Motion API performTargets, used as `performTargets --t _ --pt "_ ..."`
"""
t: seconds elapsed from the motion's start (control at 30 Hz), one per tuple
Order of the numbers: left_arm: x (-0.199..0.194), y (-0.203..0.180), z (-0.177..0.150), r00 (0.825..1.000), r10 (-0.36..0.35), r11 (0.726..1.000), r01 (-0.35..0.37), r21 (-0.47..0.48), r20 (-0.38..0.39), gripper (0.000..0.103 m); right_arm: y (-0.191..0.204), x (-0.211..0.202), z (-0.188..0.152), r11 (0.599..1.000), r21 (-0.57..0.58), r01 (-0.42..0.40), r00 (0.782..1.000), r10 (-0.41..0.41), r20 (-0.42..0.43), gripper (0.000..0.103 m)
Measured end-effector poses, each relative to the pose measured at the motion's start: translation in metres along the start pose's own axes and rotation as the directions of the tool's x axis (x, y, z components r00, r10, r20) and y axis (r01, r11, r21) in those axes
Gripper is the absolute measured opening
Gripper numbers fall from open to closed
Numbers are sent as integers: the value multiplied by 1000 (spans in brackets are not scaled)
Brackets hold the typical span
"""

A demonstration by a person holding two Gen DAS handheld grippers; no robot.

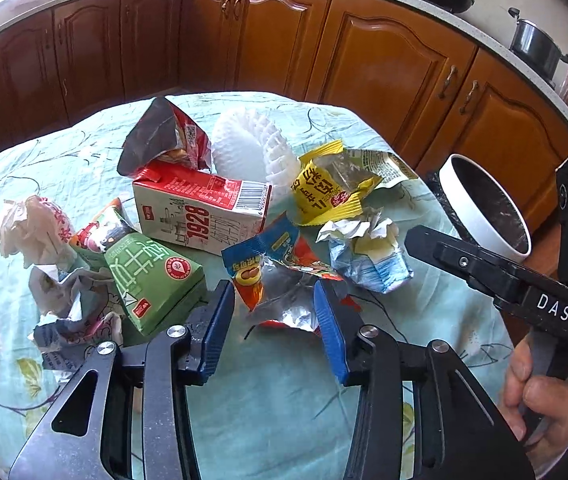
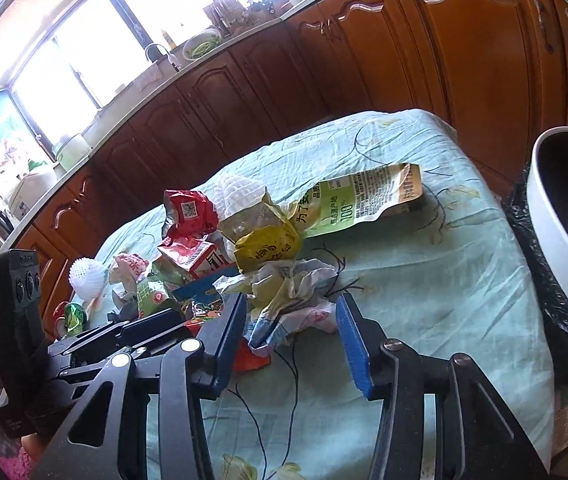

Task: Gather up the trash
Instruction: 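Grasp the crumpled white wrapper with the right tool while the left tool grasps the blue foil snack wrapper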

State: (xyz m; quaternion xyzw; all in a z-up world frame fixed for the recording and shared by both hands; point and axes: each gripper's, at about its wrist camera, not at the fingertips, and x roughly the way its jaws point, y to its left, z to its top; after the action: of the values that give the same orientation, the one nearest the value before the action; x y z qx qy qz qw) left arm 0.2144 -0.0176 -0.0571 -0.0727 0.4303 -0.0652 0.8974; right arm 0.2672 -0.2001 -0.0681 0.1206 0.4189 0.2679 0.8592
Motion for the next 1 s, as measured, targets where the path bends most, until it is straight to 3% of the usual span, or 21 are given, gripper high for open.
performTargets --t 0.1,0.17,0.23,0.3,1.0 --pt "14 5 -2 999 -19 1000 18 -17 -36 35 -2 17 -2 1000 5 8 999 -8 -34 46" --pt "19 8 -3 999 -27 999 26 -31 -44 26 -3 15 -4 1000 4 5 1000 -5 -19 39" --pt "20 13 -3 998 -47 998 44 -52 -45 9 -6 10 -5 1000 12 -1 1000 1 -12 34" --pt "19 19 -3 996 -73 994 70 -79 -47 8 -9 4 -6 1000 13 -6 1000 6 0 6" --pt "-45 -22 1 989 -125 992 125 9 81 5 -27 -81 -22 999 41 24 994 -29 108 5"
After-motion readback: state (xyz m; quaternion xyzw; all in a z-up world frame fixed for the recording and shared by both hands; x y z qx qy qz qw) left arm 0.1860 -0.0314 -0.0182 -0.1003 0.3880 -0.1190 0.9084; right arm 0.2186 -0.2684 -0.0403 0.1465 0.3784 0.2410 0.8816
